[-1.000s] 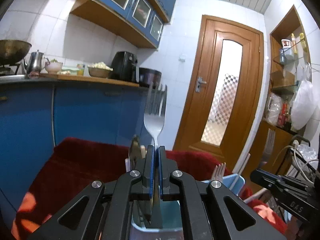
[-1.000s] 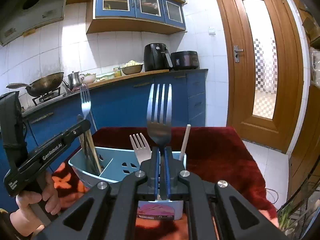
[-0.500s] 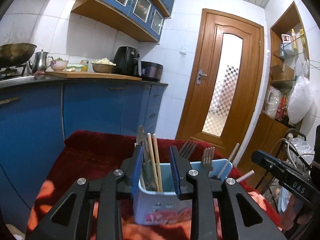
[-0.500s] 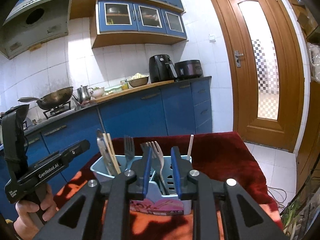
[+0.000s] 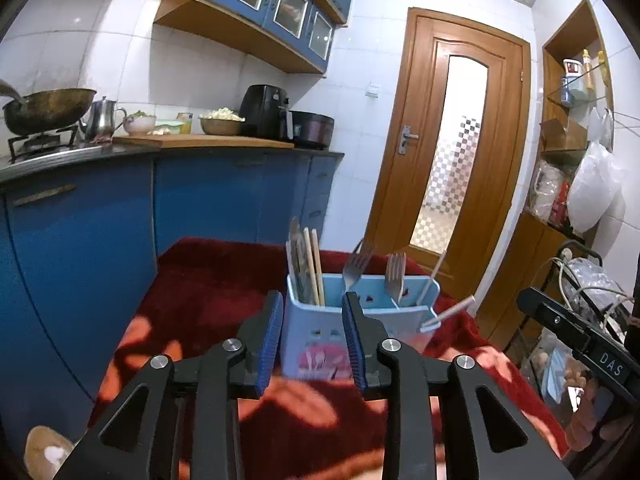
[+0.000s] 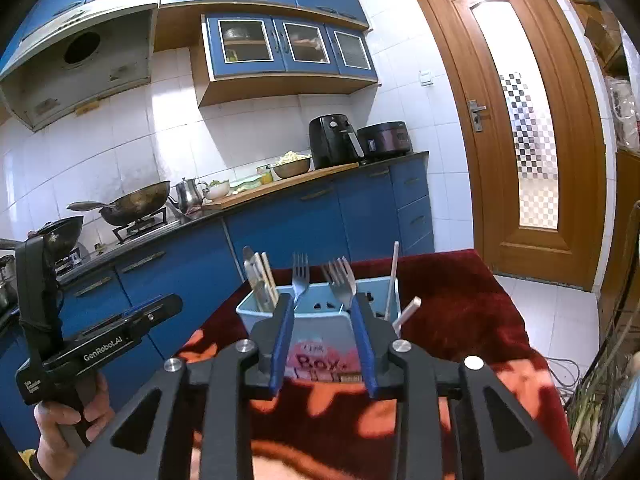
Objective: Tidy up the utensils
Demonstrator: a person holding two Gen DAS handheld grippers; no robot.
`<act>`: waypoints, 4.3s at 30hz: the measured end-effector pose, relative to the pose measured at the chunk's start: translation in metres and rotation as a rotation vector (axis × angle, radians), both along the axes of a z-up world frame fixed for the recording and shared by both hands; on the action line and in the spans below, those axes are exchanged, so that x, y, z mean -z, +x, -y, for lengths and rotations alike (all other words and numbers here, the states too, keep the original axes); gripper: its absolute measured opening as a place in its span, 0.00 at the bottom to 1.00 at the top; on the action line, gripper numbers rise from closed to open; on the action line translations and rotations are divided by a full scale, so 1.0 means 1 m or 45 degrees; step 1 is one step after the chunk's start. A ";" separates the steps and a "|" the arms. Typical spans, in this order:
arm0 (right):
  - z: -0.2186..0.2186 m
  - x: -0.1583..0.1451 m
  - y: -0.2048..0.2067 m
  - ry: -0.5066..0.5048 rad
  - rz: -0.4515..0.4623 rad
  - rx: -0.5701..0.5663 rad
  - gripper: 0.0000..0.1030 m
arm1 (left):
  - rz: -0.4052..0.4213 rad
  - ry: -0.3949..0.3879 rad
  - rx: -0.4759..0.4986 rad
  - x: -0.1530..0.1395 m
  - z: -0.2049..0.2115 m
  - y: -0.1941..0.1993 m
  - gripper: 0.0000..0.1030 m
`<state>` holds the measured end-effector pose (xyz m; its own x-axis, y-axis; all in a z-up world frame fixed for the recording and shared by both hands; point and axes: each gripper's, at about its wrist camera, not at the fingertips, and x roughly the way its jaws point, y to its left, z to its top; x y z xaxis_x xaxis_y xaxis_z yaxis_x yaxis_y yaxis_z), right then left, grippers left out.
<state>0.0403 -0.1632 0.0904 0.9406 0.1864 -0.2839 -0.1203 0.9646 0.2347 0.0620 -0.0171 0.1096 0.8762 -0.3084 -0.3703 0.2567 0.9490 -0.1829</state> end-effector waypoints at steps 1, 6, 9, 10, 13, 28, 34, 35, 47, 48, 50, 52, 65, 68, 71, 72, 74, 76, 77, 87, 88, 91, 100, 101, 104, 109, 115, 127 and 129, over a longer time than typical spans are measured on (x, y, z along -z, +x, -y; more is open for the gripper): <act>-0.002 0.002 -0.004 -0.002 -0.003 0.000 0.36 | -0.002 0.006 -0.005 0.001 -0.002 -0.007 0.35; -0.010 0.015 -0.025 -0.027 -0.011 0.018 0.49 | 0.006 0.029 -0.024 0.006 -0.008 -0.029 0.55; -0.014 0.026 -0.037 -0.054 -0.020 0.044 0.62 | 0.004 0.044 -0.032 0.014 -0.009 -0.041 0.67; -0.015 0.029 -0.040 -0.061 -0.023 0.052 0.68 | 0.001 0.054 -0.030 0.018 -0.010 -0.045 0.71; -0.016 0.042 -0.050 -0.073 -0.030 0.070 0.78 | -0.020 0.103 -0.045 0.031 -0.009 -0.051 0.77; -0.012 0.101 -0.059 -0.118 -0.034 0.191 0.99 | -0.005 0.180 -0.098 0.083 -0.004 -0.064 0.78; -0.021 0.104 -0.064 -0.235 0.030 0.233 0.99 | 0.016 0.167 -0.117 0.089 -0.003 -0.064 0.78; -0.022 0.105 -0.064 -0.248 0.034 0.238 0.99 | 0.017 0.159 -0.121 0.090 -0.003 -0.064 0.78; -0.020 0.108 -0.062 -0.248 0.022 0.236 0.99 | -0.006 0.140 -0.140 0.094 -0.004 -0.061 0.78; -0.020 0.108 -0.062 -0.250 0.022 0.235 0.99 | -0.005 0.140 -0.142 0.094 -0.004 -0.061 0.77; -0.020 0.108 -0.062 -0.250 0.021 0.236 0.99 | -0.002 0.140 -0.143 0.094 -0.004 -0.062 0.77; -0.019 0.108 -0.062 -0.248 0.022 0.234 0.99 | 0.000 0.140 -0.148 0.094 -0.004 -0.062 0.78; -0.021 0.109 -0.063 -0.249 0.011 0.234 0.99 | 0.007 0.129 -0.156 0.094 -0.007 -0.064 0.78; -0.021 0.109 -0.062 -0.251 0.012 0.233 0.99 | 0.009 0.128 -0.154 0.094 -0.006 -0.064 0.78; -0.021 0.109 -0.062 -0.252 0.012 0.233 0.99 | 0.013 0.132 -0.153 0.094 -0.005 -0.064 0.78; -0.021 0.109 -0.062 -0.251 0.011 0.232 0.99 | 0.014 0.132 -0.154 0.094 -0.004 -0.065 0.77; -0.021 0.109 -0.062 -0.250 0.012 0.233 0.99 | 0.014 0.134 -0.154 0.094 -0.004 -0.065 0.77; -0.021 0.109 -0.062 -0.250 0.012 0.233 0.99 | 0.013 0.132 -0.155 0.094 -0.004 -0.065 0.78; -0.020 0.109 -0.062 -0.250 0.012 0.232 0.99 | 0.013 0.132 -0.154 0.094 -0.004 -0.065 0.78; -0.020 0.109 -0.062 -0.250 0.012 0.234 0.99 | 0.014 0.132 -0.154 0.094 -0.004 -0.065 0.77; -0.020 0.109 -0.062 -0.251 0.013 0.233 0.99 | 0.015 0.131 -0.155 0.094 -0.003 -0.065 0.77; -0.020 0.109 -0.062 -0.252 0.011 0.232 0.99 | 0.016 0.129 -0.153 0.093 -0.003 -0.066 0.77; -0.020 0.109 -0.062 -0.251 0.011 0.232 0.99 | 0.017 0.127 -0.156 0.093 -0.003 -0.066 0.77; -0.020 0.109 -0.062 -0.251 0.011 0.232 0.99 | 0.017 0.126 -0.156 0.093 -0.003 -0.066 0.77; -0.020 0.109 -0.062 -0.250 0.012 0.233 0.99 | 0.018 0.127 -0.157 0.093 -0.003 -0.067 0.78; -0.020 0.109 -0.062 -0.251 0.012 0.232 0.99 | 0.018 0.126 -0.156 0.093 -0.003 -0.066 0.77; -0.020 0.109 -0.062 -0.251 0.011 0.232 0.99 | 0.018 0.126 -0.157 0.093 -0.003 -0.067 0.78; -0.020 0.109 -0.062 -0.252 0.012 0.233 0.99 | 0.019 0.123 -0.156 0.092 -0.003 -0.067 0.78; -0.020 0.109 -0.061 -0.252 0.010 0.231 0.99 | 0.020 0.125 -0.156 0.093 -0.003 -0.067 0.78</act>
